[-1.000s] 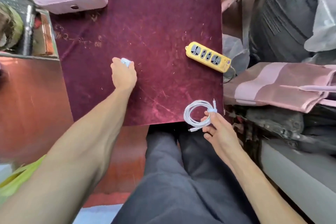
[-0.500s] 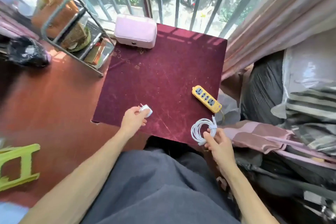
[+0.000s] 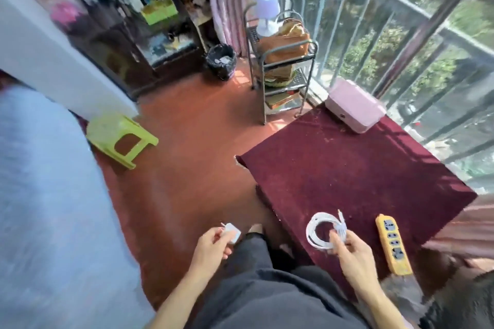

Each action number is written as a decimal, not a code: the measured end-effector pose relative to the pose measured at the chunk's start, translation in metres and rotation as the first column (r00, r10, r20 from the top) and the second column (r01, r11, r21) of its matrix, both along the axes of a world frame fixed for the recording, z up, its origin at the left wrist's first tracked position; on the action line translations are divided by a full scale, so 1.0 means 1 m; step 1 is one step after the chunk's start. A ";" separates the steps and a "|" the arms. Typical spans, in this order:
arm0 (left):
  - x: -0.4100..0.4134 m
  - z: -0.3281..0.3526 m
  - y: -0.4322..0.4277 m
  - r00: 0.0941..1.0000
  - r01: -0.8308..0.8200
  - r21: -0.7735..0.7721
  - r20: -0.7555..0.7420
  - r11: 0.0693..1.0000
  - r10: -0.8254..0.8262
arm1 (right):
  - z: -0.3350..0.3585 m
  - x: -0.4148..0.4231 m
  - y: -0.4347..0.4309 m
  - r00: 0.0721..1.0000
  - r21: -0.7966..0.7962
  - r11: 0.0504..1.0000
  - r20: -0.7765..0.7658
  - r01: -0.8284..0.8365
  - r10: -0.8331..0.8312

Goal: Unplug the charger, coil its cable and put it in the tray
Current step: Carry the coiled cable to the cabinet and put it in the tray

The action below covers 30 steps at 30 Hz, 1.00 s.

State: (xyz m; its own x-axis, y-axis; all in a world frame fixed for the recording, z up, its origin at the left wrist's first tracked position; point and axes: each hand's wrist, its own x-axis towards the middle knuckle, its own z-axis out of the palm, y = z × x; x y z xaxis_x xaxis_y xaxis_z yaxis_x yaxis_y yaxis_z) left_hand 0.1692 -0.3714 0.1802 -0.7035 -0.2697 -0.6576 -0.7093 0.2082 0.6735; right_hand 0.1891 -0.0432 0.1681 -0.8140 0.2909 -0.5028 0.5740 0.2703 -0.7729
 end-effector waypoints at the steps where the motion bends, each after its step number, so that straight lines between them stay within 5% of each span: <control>1: 0.009 -0.002 -0.012 0.999 -0.053 -0.011 0.013 0.999 0.053 | -0.001 -0.009 -0.009 1.000 -0.028 0.999 0.007 -0.016 0.016; 11: 0.023 -0.026 -0.109 0.890 -0.453 0.009 0.069 0.892 0.451 | 0.004 -0.115 -0.141 0.927 -0.120 0.925 0.058 -0.361 0.370; 30: -0.191 0.000 -0.300 0.894 -0.442 0.075 -0.045 0.894 0.445 | 0.000 -0.311 -0.323 0.944 -0.188 0.935 0.080 -0.302 0.321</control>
